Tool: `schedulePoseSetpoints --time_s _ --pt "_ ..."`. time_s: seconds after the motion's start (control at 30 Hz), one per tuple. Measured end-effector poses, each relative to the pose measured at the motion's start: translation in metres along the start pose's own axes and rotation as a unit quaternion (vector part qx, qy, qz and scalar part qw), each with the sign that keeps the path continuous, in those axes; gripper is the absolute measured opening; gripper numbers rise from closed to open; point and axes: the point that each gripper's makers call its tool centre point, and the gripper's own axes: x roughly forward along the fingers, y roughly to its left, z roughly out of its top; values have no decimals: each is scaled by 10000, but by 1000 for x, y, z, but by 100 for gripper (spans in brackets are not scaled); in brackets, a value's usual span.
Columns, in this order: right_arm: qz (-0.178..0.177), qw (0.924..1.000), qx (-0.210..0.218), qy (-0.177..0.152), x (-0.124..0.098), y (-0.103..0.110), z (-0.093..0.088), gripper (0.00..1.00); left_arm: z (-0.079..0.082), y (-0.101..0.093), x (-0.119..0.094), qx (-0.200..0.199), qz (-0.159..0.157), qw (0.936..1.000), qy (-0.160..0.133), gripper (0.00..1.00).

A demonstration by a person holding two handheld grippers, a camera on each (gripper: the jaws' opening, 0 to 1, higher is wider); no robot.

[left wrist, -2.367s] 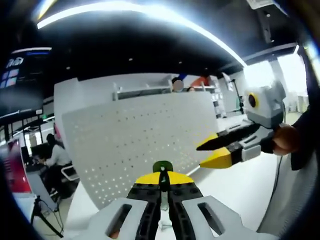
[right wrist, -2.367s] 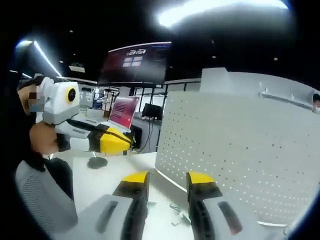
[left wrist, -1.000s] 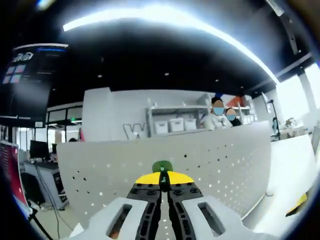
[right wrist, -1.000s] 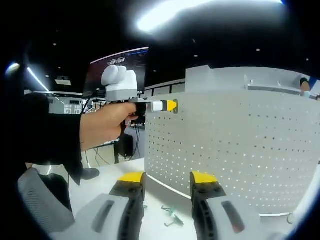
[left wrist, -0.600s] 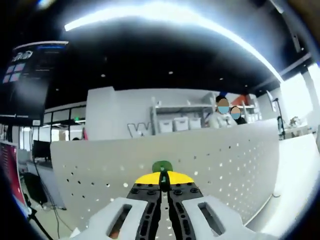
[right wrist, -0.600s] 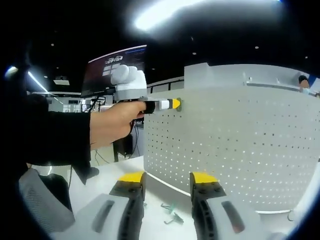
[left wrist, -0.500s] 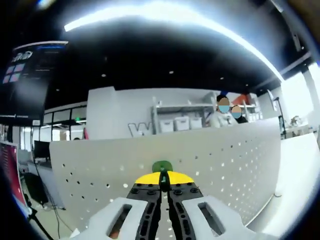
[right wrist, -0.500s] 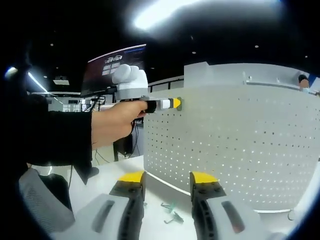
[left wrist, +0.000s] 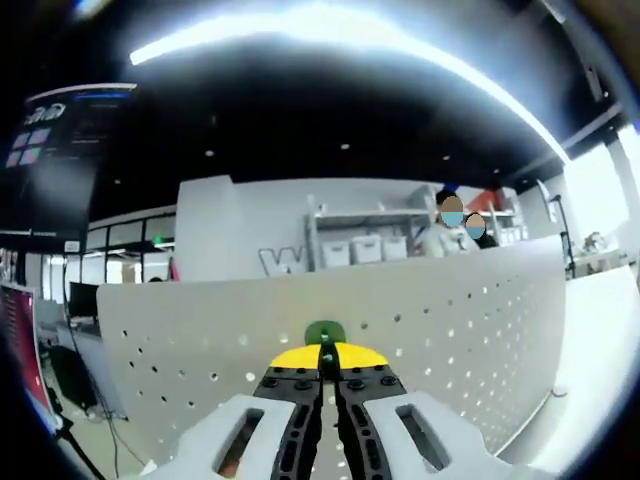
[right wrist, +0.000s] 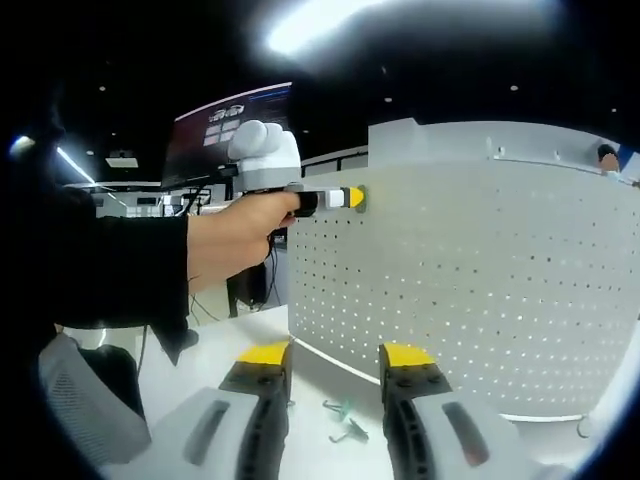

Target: Insert the hook assembly into the mounting plate slot until the hook locks in place.

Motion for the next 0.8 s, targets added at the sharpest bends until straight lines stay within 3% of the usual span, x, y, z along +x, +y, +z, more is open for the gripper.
schedulePoseSetpoints --time_s 0.27,0.43,0.63,0.8 --pt "13 10000 22 15 1 0 -1 32 0 -2 1 261 123 9996 6 3" --pt "49 10000 38 40 1 1 -2 32 -2 -6 2 814 264 9963 99 4" --pt "74 9999 65 39 0 3 -2 31 -2 -6 1 805 476 9956 86 4" --pt "69 10000 65 22 0 3 -1 31 -4 -6 -3 547 501 9972 -28 4"
